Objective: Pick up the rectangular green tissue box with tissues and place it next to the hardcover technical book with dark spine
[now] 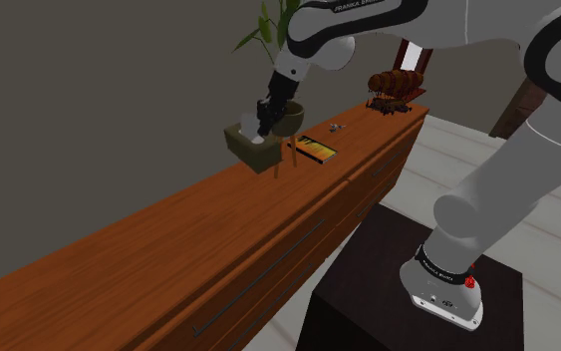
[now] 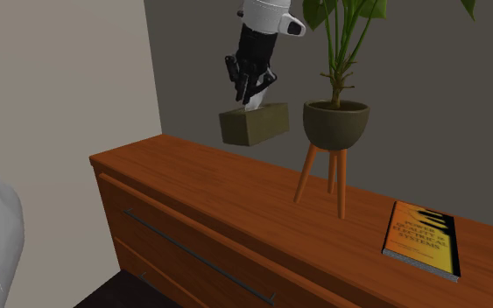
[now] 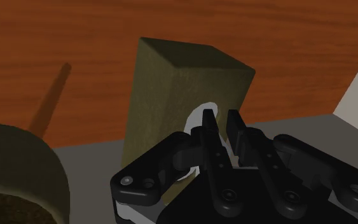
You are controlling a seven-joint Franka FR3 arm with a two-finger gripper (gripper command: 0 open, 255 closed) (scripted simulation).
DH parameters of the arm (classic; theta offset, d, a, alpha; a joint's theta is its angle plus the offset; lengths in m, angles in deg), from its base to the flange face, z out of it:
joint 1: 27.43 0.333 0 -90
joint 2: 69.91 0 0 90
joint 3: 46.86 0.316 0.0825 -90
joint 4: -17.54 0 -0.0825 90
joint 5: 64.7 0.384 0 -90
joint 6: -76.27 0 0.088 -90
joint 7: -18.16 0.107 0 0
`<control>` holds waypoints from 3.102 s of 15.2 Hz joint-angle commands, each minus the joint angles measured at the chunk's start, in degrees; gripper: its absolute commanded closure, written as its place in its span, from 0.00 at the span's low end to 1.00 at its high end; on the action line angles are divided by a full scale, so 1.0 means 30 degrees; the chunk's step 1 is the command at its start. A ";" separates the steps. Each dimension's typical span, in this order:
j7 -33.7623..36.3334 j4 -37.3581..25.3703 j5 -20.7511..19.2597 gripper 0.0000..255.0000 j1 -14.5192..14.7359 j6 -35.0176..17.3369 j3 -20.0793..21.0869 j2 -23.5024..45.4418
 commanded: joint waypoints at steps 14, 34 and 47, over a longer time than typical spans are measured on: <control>-0.7674 0.3579 0.0715 1.00 -0.2656 0.0530 -0.4102 -0.0999; -1.8876 1.2325 2.4186 0.00 0.0181 -1.5136 -0.6232 -0.1780; -2.3068 1.0130 2.8165 0.00 -0.0381 -1.5590 -0.5425 0.1322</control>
